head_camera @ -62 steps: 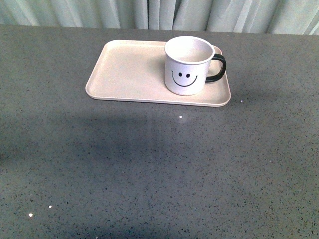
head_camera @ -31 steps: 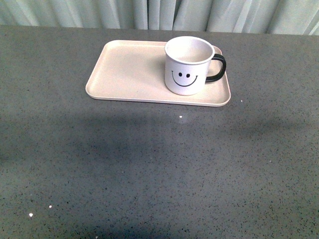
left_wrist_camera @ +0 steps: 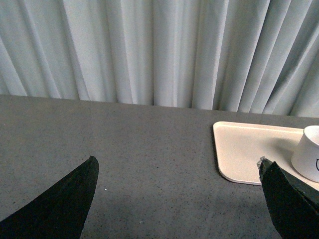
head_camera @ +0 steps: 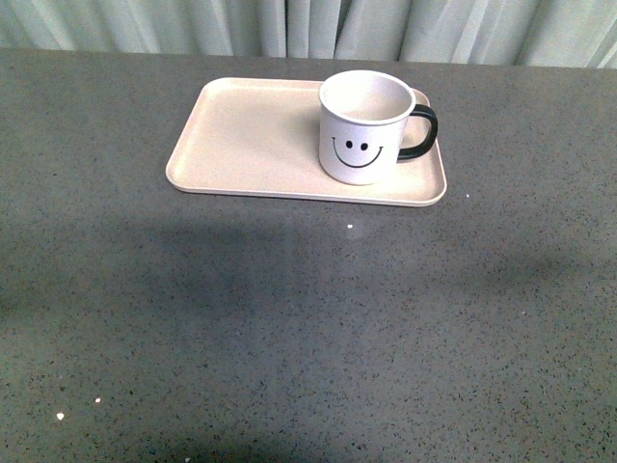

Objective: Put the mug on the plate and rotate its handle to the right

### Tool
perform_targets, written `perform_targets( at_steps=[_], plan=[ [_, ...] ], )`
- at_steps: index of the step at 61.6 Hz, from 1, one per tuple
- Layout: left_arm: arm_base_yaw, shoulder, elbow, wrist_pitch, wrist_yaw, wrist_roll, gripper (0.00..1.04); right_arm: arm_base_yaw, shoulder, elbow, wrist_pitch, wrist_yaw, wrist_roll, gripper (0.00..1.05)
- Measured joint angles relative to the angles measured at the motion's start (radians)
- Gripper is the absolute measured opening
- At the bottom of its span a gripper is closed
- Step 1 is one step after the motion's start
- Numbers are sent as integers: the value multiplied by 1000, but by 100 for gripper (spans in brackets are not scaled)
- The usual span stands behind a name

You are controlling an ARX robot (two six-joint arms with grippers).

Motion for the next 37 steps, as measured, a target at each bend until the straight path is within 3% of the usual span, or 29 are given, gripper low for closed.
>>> perform_targets(
  at_steps=[37],
  plan=[
    [0, 0, 0, 0, 0, 0, 95, 0, -327, 0, -309, 0, 0, 2]
  ],
)
